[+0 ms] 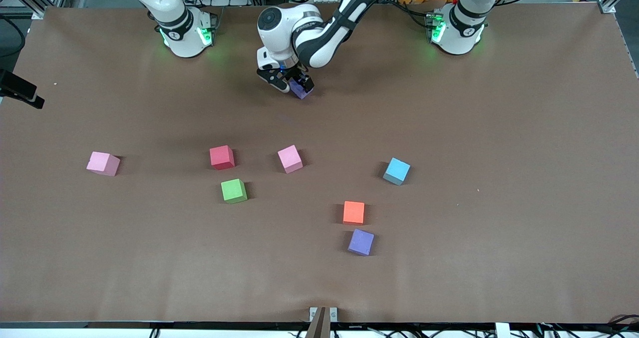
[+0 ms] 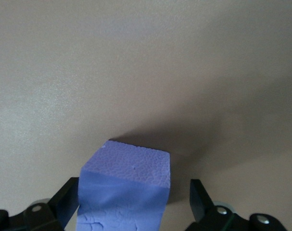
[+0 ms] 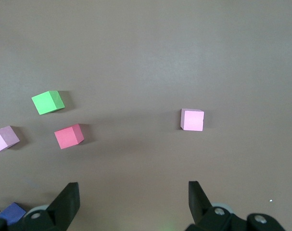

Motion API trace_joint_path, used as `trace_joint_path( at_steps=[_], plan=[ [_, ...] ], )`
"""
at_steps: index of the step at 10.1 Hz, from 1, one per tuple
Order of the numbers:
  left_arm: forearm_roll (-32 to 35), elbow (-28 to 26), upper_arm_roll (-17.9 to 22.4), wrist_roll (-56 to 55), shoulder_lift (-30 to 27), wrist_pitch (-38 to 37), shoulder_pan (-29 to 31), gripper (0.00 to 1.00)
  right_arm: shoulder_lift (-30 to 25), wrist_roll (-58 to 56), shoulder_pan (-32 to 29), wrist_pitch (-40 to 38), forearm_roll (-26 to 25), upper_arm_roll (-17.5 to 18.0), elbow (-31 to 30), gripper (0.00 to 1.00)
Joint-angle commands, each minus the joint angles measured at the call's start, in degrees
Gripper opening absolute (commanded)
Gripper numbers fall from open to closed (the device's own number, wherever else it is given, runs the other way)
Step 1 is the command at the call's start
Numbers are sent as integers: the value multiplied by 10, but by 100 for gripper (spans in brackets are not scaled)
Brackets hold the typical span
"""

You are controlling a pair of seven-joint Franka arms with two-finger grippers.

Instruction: Arrange blocks into number 1

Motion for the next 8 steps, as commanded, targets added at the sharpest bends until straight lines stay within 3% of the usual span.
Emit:
trace_joint_path(
  at_steps=[1, 2, 5, 8],
  plan=[
    [-23, 3, 4, -57, 1, 5, -2, 10, 3, 1, -2, -6, 6, 1, 5, 100],
    [-25, 2, 4, -103, -2, 4, 0, 0, 3, 0, -2, -6, 5, 1, 5, 100],
    [-26, 8, 5, -286, -12, 0, 38, 0, 2, 1, -3, -7, 5, 0, 5, 100],
    [-50, 9, 4, -297, -12, 5, 79, 0, 0, 2, -4, -8, 6, 0, 4, 100]
  ],
)
